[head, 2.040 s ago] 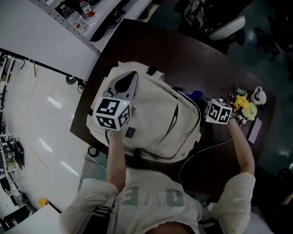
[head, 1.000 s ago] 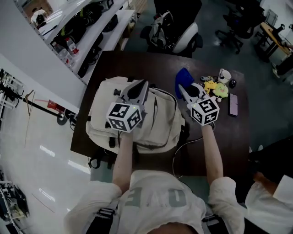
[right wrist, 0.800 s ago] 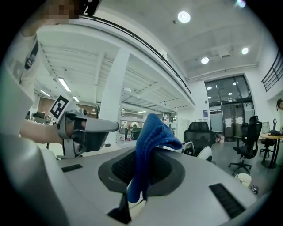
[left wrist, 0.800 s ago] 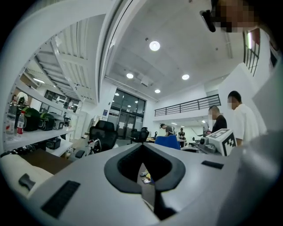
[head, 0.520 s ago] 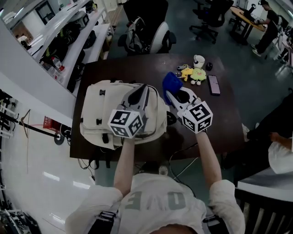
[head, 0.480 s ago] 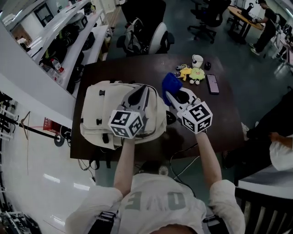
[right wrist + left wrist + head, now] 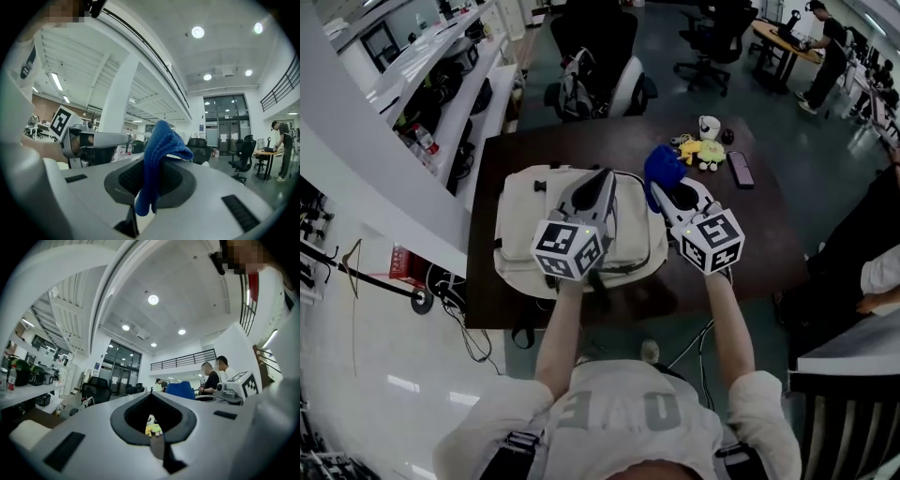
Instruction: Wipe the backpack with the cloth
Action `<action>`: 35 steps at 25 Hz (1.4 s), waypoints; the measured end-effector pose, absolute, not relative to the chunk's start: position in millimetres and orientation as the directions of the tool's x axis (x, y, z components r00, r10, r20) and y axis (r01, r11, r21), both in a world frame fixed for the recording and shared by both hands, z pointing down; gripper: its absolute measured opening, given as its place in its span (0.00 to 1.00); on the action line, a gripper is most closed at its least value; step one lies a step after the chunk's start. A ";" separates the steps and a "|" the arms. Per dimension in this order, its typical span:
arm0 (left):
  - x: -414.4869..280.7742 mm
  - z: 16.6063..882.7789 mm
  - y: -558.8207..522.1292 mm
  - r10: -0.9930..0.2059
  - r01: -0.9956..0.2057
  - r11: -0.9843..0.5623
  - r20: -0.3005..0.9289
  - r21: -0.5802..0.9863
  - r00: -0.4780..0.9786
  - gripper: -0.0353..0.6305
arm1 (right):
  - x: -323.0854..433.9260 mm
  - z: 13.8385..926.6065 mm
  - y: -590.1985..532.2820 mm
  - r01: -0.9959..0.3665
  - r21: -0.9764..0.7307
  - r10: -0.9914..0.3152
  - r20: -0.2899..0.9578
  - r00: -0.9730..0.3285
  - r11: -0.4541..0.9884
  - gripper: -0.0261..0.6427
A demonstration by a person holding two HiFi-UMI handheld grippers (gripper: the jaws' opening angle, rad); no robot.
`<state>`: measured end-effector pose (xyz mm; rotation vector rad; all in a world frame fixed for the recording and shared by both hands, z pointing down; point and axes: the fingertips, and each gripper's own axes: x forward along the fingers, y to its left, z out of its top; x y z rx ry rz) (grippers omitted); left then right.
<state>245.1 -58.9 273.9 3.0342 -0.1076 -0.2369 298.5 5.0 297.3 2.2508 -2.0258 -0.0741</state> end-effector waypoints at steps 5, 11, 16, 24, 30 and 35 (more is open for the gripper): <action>178.4 273.4 -101.7 -0.081 -0.067 -0.993 -0.145 0.097 0.986 0.06 | 226.6 288.8 -37.1 -0.992 0.084 -0.995 0.008 0.099 -0.098 0.10; 108.2 267.4 -142.4 -0.142 -0.131 -0.988 -0.160 0.078 0.977 0.06 | 165.1 286.5 -84.8 -0.996 0.048 -0.997 0.006 0.080 -0.080 0.10; 50.7 257.6 -166.4 -0.242 -0.231 -0.970 -0.198 0.077 0.950 0.06 | 129.5 284.3 -114.3 -1.000 0.015 -1.000 0.015 0.028 -0.028 0.10; -7.6 265.6 -177.5 -0.399 -0.389 -0.917 -0.186 0.091 0.898 0.06 | 90.7 295.9 -123.5 -0.998 -0.016 -0.997 0.041 -0.061 0.061 0.10; -28.4 277.8 -203.5 -0.441 -0.426 -0.897 -0.181 0.119 0.879 0.06 | 74.4 308.6 -138.3 -0.996 -0.035 -0.995 0.064 -0.081 0.079 0.10; -37.5 292.7 -242.1 -0.416 -0.401 -0.908 -0.173 0.116 0.893 0.06 | 70.1 321.7 -173.0 -0.999 -0.041 -0.996 0.087 -0.035 0.032 0.10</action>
